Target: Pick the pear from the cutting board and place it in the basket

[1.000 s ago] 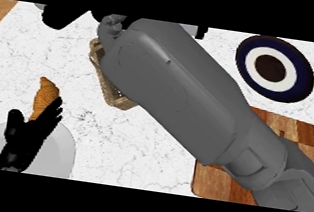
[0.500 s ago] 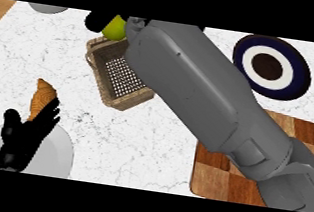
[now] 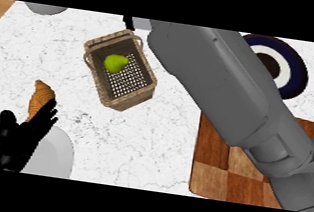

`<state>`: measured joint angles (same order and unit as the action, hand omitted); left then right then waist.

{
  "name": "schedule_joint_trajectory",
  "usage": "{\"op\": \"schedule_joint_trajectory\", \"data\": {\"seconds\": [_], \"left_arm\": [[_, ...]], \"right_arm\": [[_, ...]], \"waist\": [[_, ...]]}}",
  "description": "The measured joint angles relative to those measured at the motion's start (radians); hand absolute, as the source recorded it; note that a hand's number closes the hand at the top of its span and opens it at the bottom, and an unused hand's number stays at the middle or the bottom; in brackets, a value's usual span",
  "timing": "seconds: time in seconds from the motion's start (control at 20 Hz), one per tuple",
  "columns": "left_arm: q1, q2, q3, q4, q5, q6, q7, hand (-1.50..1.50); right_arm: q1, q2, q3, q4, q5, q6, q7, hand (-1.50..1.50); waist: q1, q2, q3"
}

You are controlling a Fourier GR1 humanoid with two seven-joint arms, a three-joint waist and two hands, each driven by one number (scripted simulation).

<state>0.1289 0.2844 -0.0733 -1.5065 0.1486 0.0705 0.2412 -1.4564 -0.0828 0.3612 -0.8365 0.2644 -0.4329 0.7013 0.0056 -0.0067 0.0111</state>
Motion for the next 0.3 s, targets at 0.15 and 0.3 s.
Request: {"op": "schedule_joint_trajectory", "data": {"seconds": [0.15,0.3], "left_arm": [[-0.001,0.000,0.007,0.001,0.002,-0.001,0.014,0.00],[0.006,0.001,0.015,-0.001,0.007,-0.006,0.019,0.00]], "right_arm": [[0.014,-0.049,-0.041,-0.042,-0.008,0.010,0.026,-1.50],[0.072,-0.119,-0.069,-0.111,-0.015,0.029,0.043,-1.50]], "waist": [[-0.007,-0.001,0.000],[-0.017,-0.004,0.000]]}}
